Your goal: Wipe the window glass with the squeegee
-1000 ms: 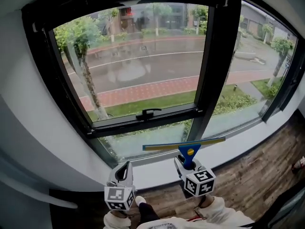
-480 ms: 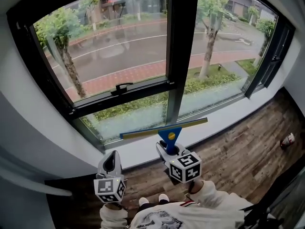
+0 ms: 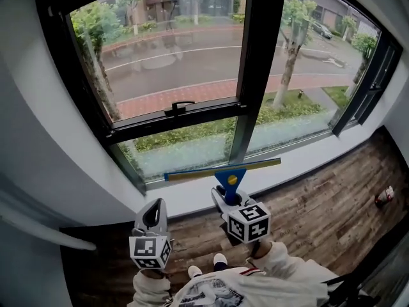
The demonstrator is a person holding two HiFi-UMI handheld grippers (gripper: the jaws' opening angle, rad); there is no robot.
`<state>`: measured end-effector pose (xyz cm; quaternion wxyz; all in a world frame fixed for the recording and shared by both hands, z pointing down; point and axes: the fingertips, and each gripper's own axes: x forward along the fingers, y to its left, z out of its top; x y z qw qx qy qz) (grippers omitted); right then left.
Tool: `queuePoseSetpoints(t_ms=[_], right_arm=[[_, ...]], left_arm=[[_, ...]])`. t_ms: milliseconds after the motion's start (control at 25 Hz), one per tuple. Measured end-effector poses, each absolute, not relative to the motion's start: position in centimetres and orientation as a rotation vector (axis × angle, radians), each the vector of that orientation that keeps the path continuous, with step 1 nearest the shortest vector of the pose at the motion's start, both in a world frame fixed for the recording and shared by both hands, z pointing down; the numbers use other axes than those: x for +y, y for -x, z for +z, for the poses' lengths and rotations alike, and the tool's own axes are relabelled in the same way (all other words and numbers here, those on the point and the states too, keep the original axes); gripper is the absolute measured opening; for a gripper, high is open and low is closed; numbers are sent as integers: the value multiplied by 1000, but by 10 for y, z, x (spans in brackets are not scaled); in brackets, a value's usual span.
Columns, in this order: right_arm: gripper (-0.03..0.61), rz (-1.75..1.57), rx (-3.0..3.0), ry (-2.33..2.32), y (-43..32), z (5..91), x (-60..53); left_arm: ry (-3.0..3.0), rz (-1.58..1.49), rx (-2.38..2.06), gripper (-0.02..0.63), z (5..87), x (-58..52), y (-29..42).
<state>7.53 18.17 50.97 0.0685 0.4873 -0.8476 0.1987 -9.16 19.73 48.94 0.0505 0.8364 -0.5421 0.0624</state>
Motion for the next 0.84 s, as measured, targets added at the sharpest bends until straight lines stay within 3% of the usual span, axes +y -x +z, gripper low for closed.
queuePoseSetpoints(t_ms=[840], right_arm=[[63, 614, -2524, -1503, -66, 513, 192]], left_arm=[[-2564, 193, -1622, 0, 491, 209, 97]])
